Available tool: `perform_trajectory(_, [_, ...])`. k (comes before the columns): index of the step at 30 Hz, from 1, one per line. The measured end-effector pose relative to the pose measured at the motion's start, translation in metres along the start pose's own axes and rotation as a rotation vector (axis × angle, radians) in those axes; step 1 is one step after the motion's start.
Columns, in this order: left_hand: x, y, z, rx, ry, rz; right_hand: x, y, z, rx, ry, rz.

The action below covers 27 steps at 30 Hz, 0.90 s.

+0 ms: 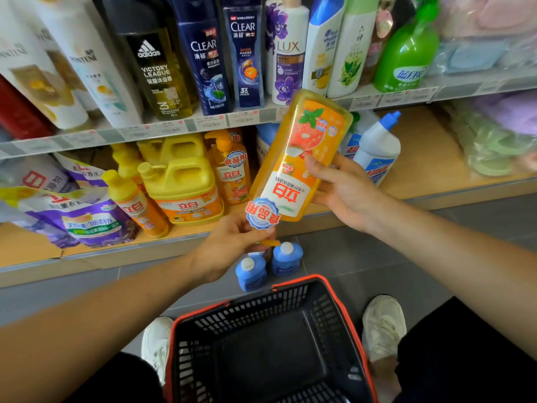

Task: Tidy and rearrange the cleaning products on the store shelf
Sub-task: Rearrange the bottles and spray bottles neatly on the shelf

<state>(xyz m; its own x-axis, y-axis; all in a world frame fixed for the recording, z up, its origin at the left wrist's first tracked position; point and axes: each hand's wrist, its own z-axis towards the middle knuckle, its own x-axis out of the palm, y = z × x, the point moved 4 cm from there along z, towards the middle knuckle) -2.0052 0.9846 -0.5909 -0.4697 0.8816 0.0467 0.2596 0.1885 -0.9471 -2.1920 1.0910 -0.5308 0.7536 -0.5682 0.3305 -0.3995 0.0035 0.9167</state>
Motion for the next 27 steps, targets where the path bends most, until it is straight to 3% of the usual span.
perform_trajectory(6, [-0.024,-0.033,0.004,0.082,-0.103,-0.069,-0.012,-0.037,0.0,0.279,-0.16,0.088])
perform_trajectory(11, [-0.032,-0.069,0.006,0.104,-0.136,0.051,-0.014,-0.054,-0.006,0.463,-0.152,0.042])
perform_trajectory(14, [-0.042,-0.099,0.003,0.19,-0.168,0.123,-0.006,-0.065,-0.011,0.557,-0.032,-0.115])
perform_trajectory(16, [-0.048,-0.116,0.001,0.254,-0.177,0.168,0.003,-0.064,-0.008,0.519,0.032,-0.243])
perform_trajectory(20, [-0.063,-0.124,-0.005,0.277,-0.206,0.299,0.014,-0.051,0.02,0.342,-0.032,-0.51])
perform_trajectory(24, [-0.099,-0.103,-0.01,0.149,-0.282,0.391,0.034,-0.04,0.063,0.066,-0.021,-0.911])
perform_trajectory(27, [-0.127,-0.075,-0.013,0.013,-0.267,0.531,0.056,-0.04,0.095,-0.065,0.018,-1.046])
